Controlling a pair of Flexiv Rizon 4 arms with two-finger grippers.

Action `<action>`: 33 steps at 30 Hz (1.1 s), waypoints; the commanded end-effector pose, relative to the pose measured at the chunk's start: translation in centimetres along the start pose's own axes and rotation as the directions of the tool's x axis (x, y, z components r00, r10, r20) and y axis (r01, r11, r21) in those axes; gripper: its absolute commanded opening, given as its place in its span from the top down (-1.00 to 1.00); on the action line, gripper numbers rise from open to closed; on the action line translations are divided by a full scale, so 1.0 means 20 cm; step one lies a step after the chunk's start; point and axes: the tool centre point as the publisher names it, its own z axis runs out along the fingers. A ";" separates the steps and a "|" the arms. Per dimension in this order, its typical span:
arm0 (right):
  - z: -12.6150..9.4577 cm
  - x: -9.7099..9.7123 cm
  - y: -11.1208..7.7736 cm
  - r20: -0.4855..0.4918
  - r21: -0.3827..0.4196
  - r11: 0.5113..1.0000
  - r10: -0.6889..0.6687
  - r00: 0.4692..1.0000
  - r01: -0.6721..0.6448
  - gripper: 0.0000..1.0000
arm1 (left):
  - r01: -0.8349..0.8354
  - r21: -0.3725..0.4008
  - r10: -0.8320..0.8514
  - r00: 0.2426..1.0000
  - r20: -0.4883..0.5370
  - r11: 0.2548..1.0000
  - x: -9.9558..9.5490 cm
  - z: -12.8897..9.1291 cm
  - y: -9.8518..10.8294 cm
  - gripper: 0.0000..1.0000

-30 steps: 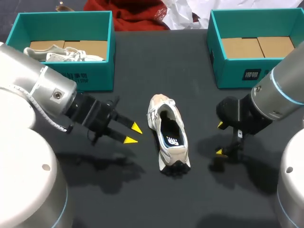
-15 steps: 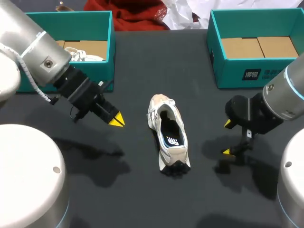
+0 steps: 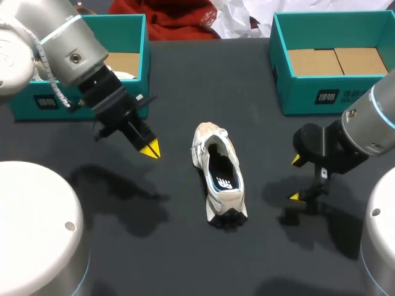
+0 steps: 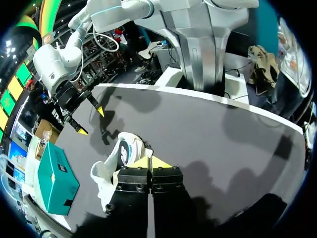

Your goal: Take the shoe out of the shoebox, open the shoe tongue, remove and reinsert the insole, then place the shoe into the shoebox

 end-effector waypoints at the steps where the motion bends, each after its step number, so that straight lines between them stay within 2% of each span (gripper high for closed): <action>1: 0.00 0.01 -0.01 0.002 -0.002 1.000 -0.001 1.000 0.001 -1.00 | -0.086 -0.016 0.082 0.979 -0.186 0.996 -0.11 0.03 0.00 1.00; 2: 0.00 0.01 -0.01 0.002 -0.002 1.000 -0.001 1.000 0.001 -1.00 | -0.105 -0.019 0.099 0.974 -0.205 0.994 -0.12 0.03 0.01 1.00; 5: 0.00 0.01 -0.01 0.002 -0.002 1.000 -0.001 1.000 0.001 -1.00 | -0.184 -0.041 0.158 0.923 -0.351 0.982 -0.20 0.08 0.01 1.00; 14: 0.00 0.01 -0.01 0.002 -0.002 1.000 -0.001 1.000 0.001 -1.00 | -0.184 -0.041 0.158 0.923 -0.351 0.982 -0.20 0.08 0.01 1.00; 20: 0.00 0.01 -0.01 0.002 -0.002 1.000 -0.001 1.000 0.001 -1.00 | -0.258 -0.037 0.225 0.898 -0.379 0.965 -0.25 0.24 0.05 1.00; 25: 0.00 0.01 -0.01 0.002 -0.002 1.000 -0.001 1.000 0.001 -1.00 | -0.318 -0.035 0.288 0.895 -0.342 0.947 -0.31 0.33 0.07 1.00; 33: 0.00 0.01 -0.01 0.002 -0.002 1.000 -0.001 1.000 0.001 -1.00 | -0.317 -0.048 0.280 0.891 -0.358 0.947 -0.33 0.34 0.08 1.00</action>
